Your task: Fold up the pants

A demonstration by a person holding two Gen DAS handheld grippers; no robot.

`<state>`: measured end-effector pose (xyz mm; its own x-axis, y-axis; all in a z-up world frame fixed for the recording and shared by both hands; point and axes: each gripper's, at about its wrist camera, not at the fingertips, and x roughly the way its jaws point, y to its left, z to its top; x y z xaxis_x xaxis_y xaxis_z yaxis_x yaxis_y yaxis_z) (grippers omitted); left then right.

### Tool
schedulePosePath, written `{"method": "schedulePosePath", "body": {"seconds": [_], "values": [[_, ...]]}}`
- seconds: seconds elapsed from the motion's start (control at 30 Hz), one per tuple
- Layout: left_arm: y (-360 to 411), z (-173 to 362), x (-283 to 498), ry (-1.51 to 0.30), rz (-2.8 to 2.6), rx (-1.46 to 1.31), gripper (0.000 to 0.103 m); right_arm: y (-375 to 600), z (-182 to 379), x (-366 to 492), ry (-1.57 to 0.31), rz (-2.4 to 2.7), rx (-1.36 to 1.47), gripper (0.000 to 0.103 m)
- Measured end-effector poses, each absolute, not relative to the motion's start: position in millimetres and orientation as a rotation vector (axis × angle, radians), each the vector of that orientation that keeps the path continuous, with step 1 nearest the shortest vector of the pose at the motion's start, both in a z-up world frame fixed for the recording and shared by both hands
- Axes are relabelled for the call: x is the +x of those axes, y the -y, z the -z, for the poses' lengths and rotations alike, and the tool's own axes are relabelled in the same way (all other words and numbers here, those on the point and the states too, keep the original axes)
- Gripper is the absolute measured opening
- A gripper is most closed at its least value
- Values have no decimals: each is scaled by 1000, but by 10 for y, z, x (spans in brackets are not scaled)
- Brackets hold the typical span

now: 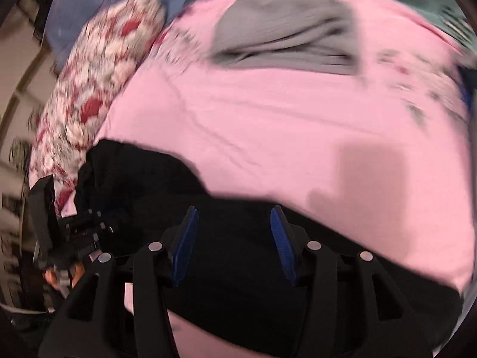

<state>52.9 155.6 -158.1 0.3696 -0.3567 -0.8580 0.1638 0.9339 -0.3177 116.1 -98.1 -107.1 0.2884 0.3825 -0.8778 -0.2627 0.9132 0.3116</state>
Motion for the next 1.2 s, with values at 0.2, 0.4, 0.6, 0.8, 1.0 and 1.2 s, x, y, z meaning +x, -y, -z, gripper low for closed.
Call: {"method": "schedulePosePath", "body": {"seconds": [0.2,0.4,0.6,0.8,1.0,1.2], "values": [[-1701,1637,472,-1134,390,-265,13,341,1443,1630,-1288,-469,-69,51],[-1683,1638,471,-1123,416,-245,13,276,1433,1044,-1286,-524,-165,51],[-1742,1660,492,-1116,442,-296,13,337,1531,649,-1268,-536,-124,53],[-1731,1665,492,-1107,443,-289,13,219,1444,752,-1275,-665,-80,53],[-1777,1677,508,-1112,467,-304,13,174,1044,1149,-1179,-687,-80,51],[-1805,1682,561,-1128,482,-312,13,238,1292,1491,-1222,-592,-129,47]]}}
